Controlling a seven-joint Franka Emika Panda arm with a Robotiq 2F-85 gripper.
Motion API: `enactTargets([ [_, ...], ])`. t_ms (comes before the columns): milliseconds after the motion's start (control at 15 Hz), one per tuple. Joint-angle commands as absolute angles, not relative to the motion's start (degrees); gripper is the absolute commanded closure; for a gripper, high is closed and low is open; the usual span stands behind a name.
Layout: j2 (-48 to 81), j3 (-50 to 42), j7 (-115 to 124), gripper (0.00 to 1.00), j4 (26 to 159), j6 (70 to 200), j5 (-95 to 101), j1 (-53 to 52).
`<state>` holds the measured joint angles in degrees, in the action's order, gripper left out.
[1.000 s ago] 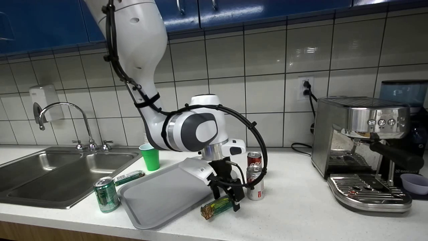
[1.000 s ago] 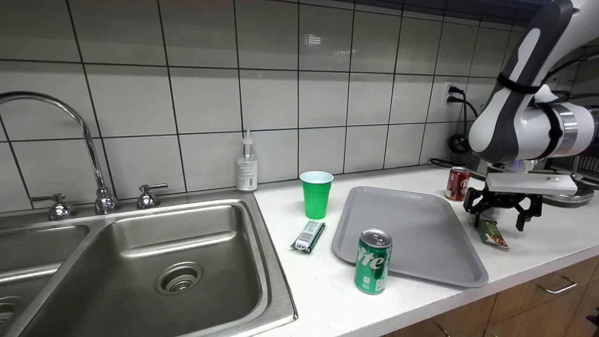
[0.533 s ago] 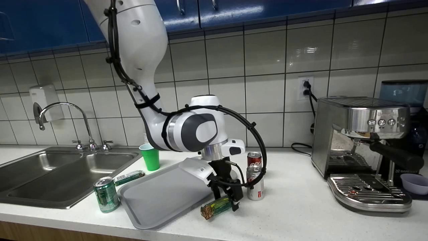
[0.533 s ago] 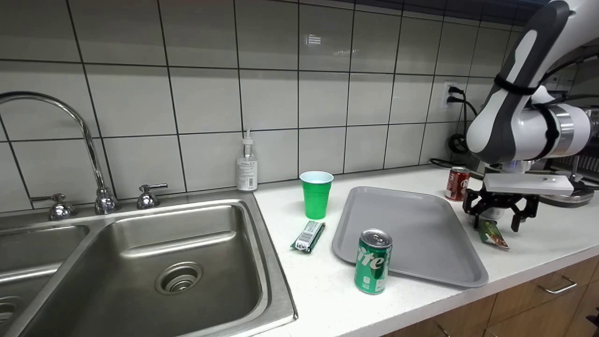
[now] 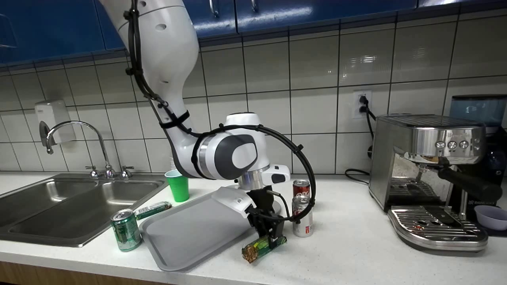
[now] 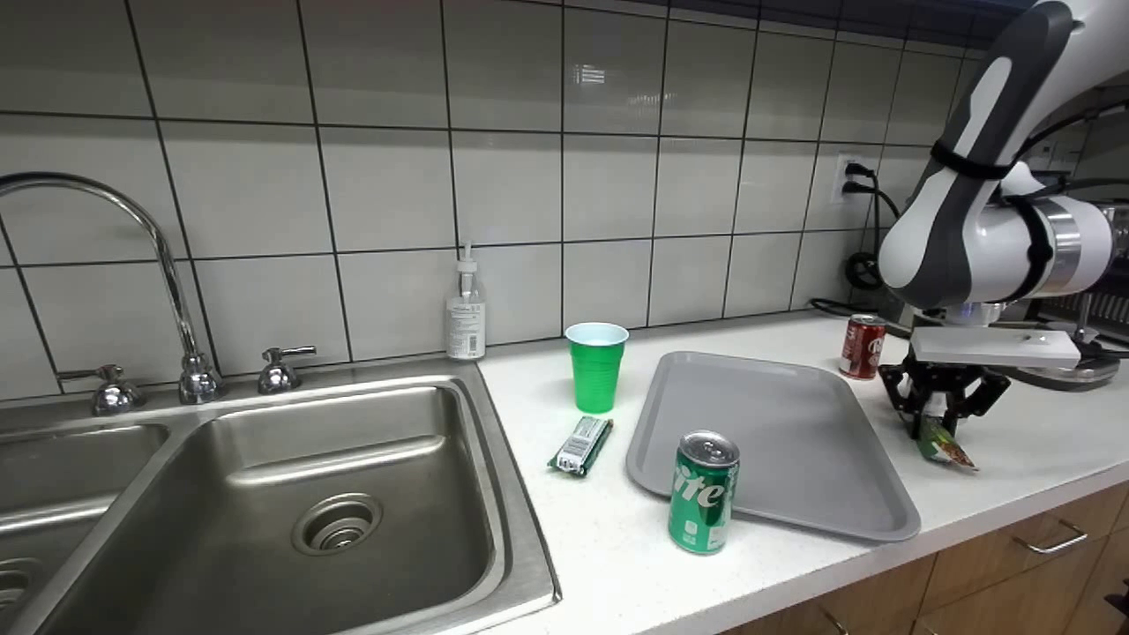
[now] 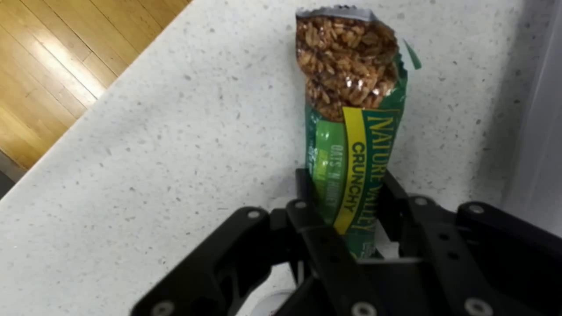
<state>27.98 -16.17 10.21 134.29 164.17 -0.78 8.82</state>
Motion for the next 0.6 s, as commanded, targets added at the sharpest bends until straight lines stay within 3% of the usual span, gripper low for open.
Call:
enactTargets([
  [0,28.1,-15.8,10.4,0.88,133.7,163.8,-1.6,8.9],
  [533,23.7,-15.4,9.7,0.88,135.9,162.7,-1.2,8.3],
])
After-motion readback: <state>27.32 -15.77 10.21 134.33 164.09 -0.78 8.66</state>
